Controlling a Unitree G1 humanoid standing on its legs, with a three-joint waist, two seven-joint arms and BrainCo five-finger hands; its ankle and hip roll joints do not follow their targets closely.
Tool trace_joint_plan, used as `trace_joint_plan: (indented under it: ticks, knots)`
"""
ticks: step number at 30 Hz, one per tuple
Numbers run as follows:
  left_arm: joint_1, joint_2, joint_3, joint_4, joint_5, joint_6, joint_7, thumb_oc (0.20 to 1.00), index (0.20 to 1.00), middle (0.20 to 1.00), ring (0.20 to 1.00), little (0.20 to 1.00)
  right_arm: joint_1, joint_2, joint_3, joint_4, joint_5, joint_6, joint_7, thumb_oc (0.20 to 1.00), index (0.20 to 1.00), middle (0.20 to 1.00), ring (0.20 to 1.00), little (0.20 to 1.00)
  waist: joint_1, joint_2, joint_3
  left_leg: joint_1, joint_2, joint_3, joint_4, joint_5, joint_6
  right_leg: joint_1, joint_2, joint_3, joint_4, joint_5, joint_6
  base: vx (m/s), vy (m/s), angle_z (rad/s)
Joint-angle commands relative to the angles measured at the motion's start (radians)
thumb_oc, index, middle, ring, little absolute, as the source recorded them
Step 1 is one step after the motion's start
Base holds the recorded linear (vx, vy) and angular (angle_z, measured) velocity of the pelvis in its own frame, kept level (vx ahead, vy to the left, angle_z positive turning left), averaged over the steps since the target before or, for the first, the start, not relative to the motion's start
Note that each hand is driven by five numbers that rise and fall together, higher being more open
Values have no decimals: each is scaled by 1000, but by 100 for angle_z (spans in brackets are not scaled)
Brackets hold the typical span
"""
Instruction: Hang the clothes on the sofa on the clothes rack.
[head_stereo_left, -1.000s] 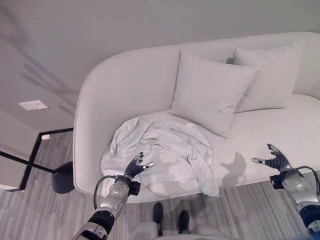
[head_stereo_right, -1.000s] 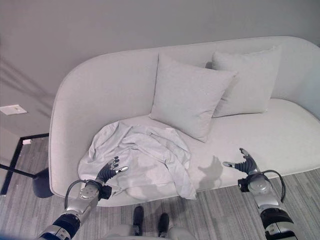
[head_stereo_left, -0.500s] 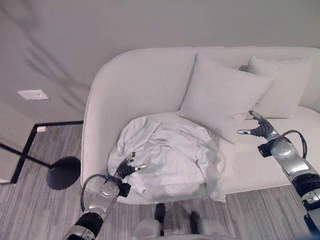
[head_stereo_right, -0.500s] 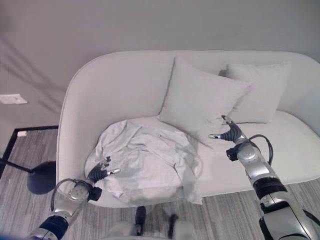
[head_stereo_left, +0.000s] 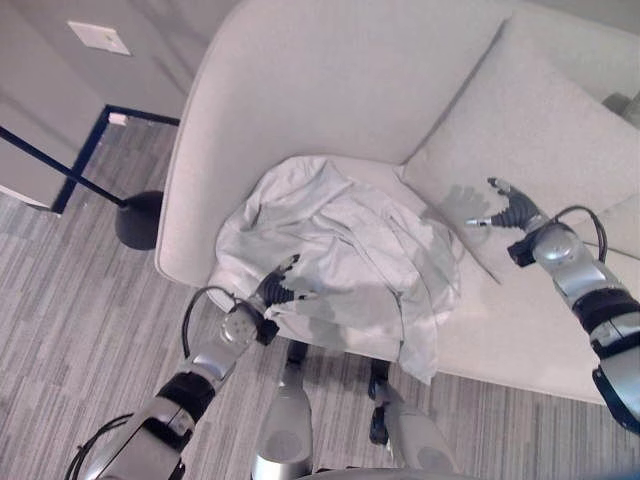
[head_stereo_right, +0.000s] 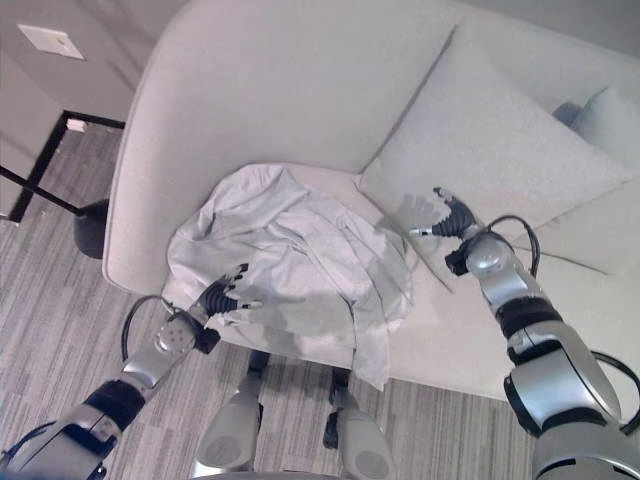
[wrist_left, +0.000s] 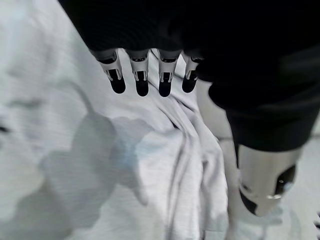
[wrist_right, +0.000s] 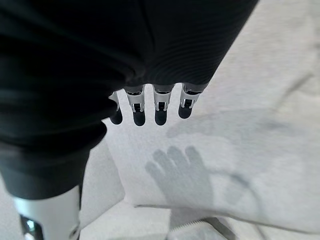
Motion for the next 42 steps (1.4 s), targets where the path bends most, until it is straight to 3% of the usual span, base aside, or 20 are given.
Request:
trace_joint_plan:
  ticks: [1, 6, 21, 28, 42]
  knots:
    - [-68, 5, 13, -19, 4, -44, 27, 1000, 1000, 1000, 1000, 1000, -53, -45, 43, 22, 21, -15, -30, 1000, 1000, 1000, 1000, 1000, 9, -33, -46, 36, -25, 14, -1, -108, 13, -33, -94, 9, 5, 25, 76, 0, 0, 0]
    - [-100, -3, 12, -31, -71, -56, 40, 1000, 1000, 1000, 1000, 1000, -132, -33, 122, 90, -9, -11, -18, 1000, 1000, 1000, 1000, 1000, 15, -25, -27, 7, -28, 10, -1, -99, 8, -52, -93, 9, 5, 24, 71, -4, -1, 1]
    - [-370, 105, -3, -48, 68, -49, 141, 1000, 1000, 1000, 1000, 1000, -356, 15, 195, 298, -8, -12, -68, 1000, 1000, 1000, 1000, 1000, 67, 12, 51, -135, -36, -35, -1, -51, -16, -149, -97, -21, 5, 25, 75, -19, -12, 11]
    - [-530, 177, -49, -28, 148, -42, 214, 1000, 1000, 1000, 1000, 1000, -470, -26, 237, 354, 1, -18, -98, 1000, 1000, 1000, 1000, 1000, 89, 47, 78, -211, -55, -77, -1, -31, -25, -199, -106, -56, 5, 24, 81, -12, -19, 21]
    - [-598, 330, -115, -87, 268, -31, 234, 1000, 1000, 1000, 1000, 1000, -506, -72, 256, 368, 34, -26, -125, 1000, 1000, 1000, 1000, 1000, 118, 96, 91, -276, -71, -125, -1, -17, -34, -232, -112, -102, 15, 3, 80, 7, -13, 13]
